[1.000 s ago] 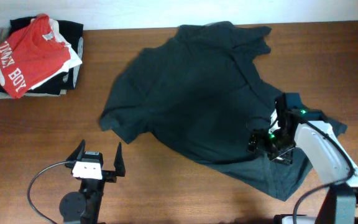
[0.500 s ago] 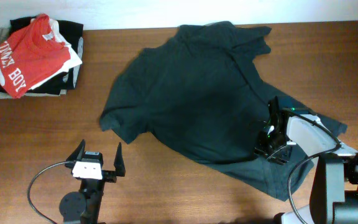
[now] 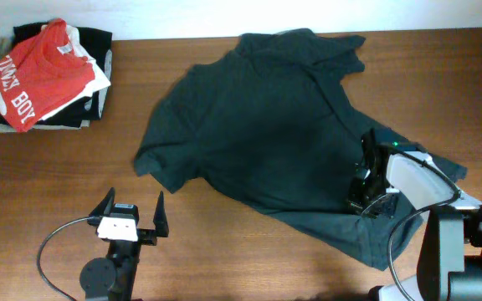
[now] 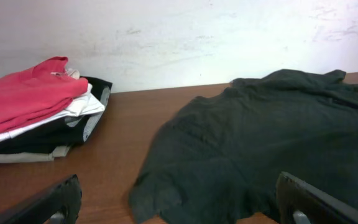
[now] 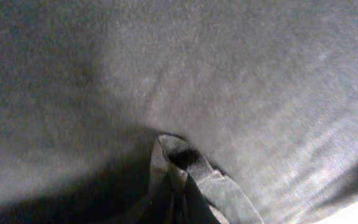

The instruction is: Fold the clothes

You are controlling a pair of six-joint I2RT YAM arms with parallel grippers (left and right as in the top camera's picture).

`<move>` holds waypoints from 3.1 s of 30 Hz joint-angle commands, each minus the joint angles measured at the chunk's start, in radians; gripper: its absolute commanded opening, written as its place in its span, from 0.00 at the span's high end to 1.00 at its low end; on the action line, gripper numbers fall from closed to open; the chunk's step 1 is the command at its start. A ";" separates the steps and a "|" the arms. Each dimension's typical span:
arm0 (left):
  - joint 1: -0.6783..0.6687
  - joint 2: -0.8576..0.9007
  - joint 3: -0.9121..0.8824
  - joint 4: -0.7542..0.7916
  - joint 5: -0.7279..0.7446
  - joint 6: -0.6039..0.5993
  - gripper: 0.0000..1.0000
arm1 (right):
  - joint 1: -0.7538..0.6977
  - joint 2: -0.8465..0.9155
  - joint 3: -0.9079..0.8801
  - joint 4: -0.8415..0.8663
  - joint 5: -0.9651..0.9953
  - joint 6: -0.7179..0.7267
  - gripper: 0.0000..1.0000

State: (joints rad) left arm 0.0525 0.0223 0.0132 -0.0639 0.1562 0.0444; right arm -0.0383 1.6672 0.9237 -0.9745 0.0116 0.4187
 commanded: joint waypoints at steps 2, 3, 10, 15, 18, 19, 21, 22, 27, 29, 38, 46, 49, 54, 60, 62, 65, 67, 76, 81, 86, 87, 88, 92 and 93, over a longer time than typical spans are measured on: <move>-0.004 -0.005 -0.004 -0.002 0.004 -0.005 0.01 | 0.006 -0.093 0.124 -0.118 0.010 0.017 0.96; -0.004 -0.005 -0.004 -0.002 0.004 -0.005 0.01 | 0.006 -0.135 0.130 -0.135 -0.038 0.016 0.96; -0.004 -0.005 -0.004 -0.002 0.004 -0.005 0.01 | 0.157 -0.314 0.129 -0.166 -0.179 -0.021 0.96; -0.004 -0.005 -0.004 -0.002 0.003 -0.005 0.01 | 0.323 -0.320 0.129 -0.084 -0.132 0.062 0.96; -0.004 -0.005 -0.004 -0.002 0.016 -0.006 0.01 | 0.421 -0.320 0.129 -0.074 -0.131 0.062 0.96; -0.004 -0.005 -0.004 0.003 0.047 -0.006 0.01 | 0.446 -0.320 0.129 -0.062 -0.131 0.062 0.96; -0.004 -0.005 -0.004 0.121 0.176 -0.006 0.01 | 0.473 -0.320 0.129 -0.051 -0.130 0.062 0.96; -0.004 -0.005 -0.004 0.189 0.241 -0.007 0.01 | 0.478 -0.320 0.129 -0.046 -0.131 0.062 0.96; -0.004 0.113 0.132 0.115 0.272 -0.073 0.01 | 0.478 -0.320 0.129 -0.027 -0.104 0.061 0.96; -0.004 0.293 0.267 -0.021 0.306 -0.014 0.01 | 0.478 -0.320 0.129 -0.023 -0.105 0.062 0.96; -0.034 1.237 0.831 -0.501 0.214 -0.135 0.01 | 0.477 -0.320 0.129 -0.019 -0.105 0.062 0.96; -0.143 1.575 1.099 -0.677 -0.110 -0.392 0.01 | 0.476 -0.320 0.129 0.022 -0.105 0.061 0.95; -0.143 1.677 1.099 -0.697 -0.127 -0.486 0.01 | 0.476 -0.319 0.129 0.022 -0.105 0.061 0.95; -0.143 1.828 1.099 -0.682 -0.127 -0.530 0.09 | 0.476 -0.319 0.129 0.021 -0.105 0.061 0.95; -0.143 1.895 1.099 -0.648 -0.127 -0.530 0.35 | 0.476 -0.319 0.129 0.021 -0.105 0.061 0.95; -0.143 1.898 1.099 -0.648 -0.127 -0.529 0.55 | 0.476 -0.319 0.129 0.021 -0.105 0.061 0.95; -0.143 1.898 1.099 -0.648 -0.127 -0.522 1.00 | 0.476 -0.319 0.129 0.018 -0.105 0.061 0.95; -0.143 1.898 1.099 -0.648 -0.127 -0.509 1.00 | 0.476 -0.319 0.129 0.018 -0.105 0.061 0.95; -0.080 1.438 1.338 -0.921 -0.175 -0.432 1.00 | 0.415 -0.335 0.709 -0.314 0.109 -0.022 0.96; -0.080 1.029 1.666 -1.140 -0.240 -0.432 1.00 | 0.415 -0.336 1.269 -0.619 0.174 -0.022 0.96; -0.080 0.903 1.878 -1.260 -0.307 -0.433 1.00 | 0.415 -0.372 1.614 -0.717 0.281 -0.040 0.96; -0.080 0.910 1.878 -1.253 -0.312 -0.433 1.00 | 0.415 -0.373 1.634 -0.716 0.308 -0.040 0.96; -0.080 0.925 1.878 -1.248 -0.314 -0.432 1.00 | 0.415 -0.371 1.634 -0.713 0.325 -0.040 0.96; -0.080 1.221 1.868 -1.215 -0.381 -0.432 1.00 | 0.415 -0.240 1.633 -0.704 0.449 -0.040 0.96; -0.080 1.288 1.868 -1.205 -0.381 -0.432 1.00 | 0.415 -0.196 1.633 -0.696 0.472 -0.040 0.96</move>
State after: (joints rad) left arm -0.0322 1.1381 1.8915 -1.2846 -0.1898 -0.4034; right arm 0.3790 1.3663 2.5584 -1.6878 0.3759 0.3847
